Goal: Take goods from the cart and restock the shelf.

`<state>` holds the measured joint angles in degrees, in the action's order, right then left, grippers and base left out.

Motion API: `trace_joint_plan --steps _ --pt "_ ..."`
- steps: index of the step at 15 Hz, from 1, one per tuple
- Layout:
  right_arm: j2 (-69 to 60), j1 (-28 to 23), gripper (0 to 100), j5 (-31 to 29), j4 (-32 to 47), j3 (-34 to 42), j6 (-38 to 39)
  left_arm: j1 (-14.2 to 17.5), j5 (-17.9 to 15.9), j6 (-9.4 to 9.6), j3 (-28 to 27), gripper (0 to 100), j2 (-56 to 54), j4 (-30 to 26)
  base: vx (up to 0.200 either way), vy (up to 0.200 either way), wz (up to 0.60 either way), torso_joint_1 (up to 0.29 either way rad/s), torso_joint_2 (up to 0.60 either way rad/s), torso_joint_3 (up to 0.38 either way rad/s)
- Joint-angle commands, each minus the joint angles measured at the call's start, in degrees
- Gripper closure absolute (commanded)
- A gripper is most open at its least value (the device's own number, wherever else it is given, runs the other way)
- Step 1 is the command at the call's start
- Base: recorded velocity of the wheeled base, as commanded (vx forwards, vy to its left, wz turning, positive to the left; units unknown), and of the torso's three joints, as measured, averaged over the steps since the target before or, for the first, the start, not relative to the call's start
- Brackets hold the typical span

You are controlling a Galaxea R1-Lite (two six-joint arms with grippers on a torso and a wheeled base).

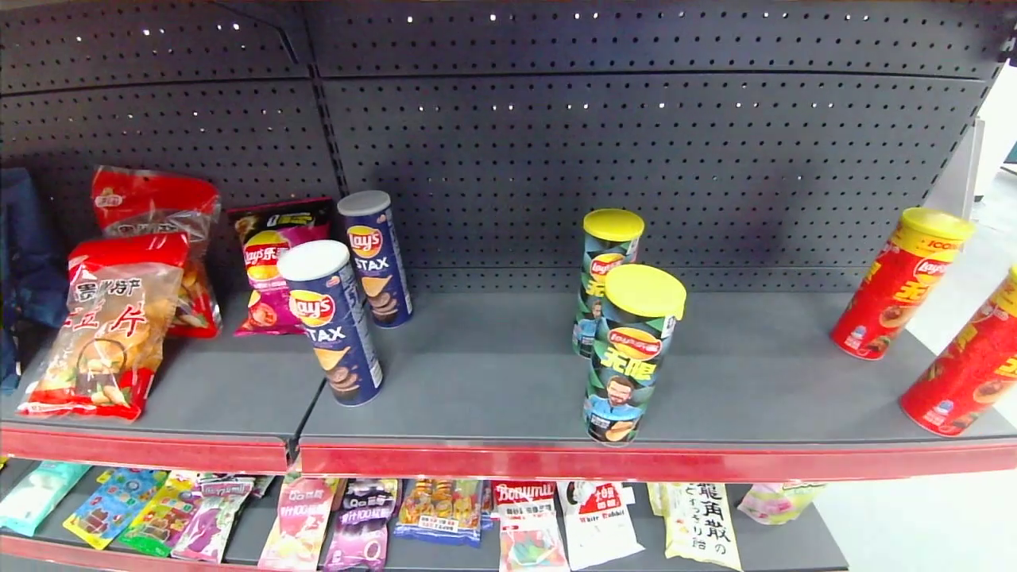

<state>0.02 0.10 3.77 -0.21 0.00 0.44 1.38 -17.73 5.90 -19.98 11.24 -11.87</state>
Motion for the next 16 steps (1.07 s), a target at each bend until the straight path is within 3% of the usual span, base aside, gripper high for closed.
trace_joint_plan --steps 1,3,5,7,10,12,13,14,15,16 --pt "-0.02 -0.01 0 0.01 0.03 0.0 0.0 0.12 0.5 -0.01 2.23 0 -3.51 0.01 0.0 0.0 0.0 0.0 0.0 0.0" --pt "-0.02 -0.01 0 0.01 0.03 0.0 0.0 0.29 4.89 -0.19 4.16 0 -6.32 0.01 0.0 0.0 0.0 0.0 0.0 0.0" --pt "-0.02 -0.01 0 0.01 0.03 0.0 0.0 0.03 9.02 -3.97 6.27 0 -8.95 0.27 0.0 0.0 0.0 0.0 0.0 0.0" --pt "-0.02 -0.01 0 0.01 0.03 0.0 0.0 -0.15 10.87 -5.46 8.55 0 -9.31 1.15 0.0 0.0 0.0 0.0 0.0 0.0" --pt "-0.02 -0.01 0 0.01 0.03 0.0 0.0 -0.85 9.02 -4.93 17.34 0 -10.98 8.71 0.0 0.0 0.0 0.0 0.0 0.0" --pt "-0.02 -0.01 0 0.01 0.03 0.0 0.0 -1.03 8.94 -5.37 19.01 0 -10.45 13.02 0.0 0.0 0.0 0.0 0.0 0.0" --pt "-0.02 -0.01 0 0.01 0.03 0.0 0.0 -0.94 10.61 -4.49 19.54 0 -10.89 13.37 0.0 0.0 0.0 0.0 0.0 0.0" --pt "-0.02 -0.01 0 0.01 0.03 0.0 0.0 -0.94 15.79 -4.05 19.8 0 -10.89 13.72 0.0 0.0 0.0 0.0 0.0 0.0" --pt "-0.02 -0.01 0 0.01 0.03 0.0 0.0 -0.94 18.52 -4.85 19.8 0 -10.89 13.46 0.0 0.0 0.0 0.0 0.0 0.0" --pt "-0.02 -0.01 0 0.01 0.03 0.0 0.0 -0.94 17.02 -4.76 19.8 0 -10.98 11.52 0.0 0.0 0.0 0.0 0.0 0.0"
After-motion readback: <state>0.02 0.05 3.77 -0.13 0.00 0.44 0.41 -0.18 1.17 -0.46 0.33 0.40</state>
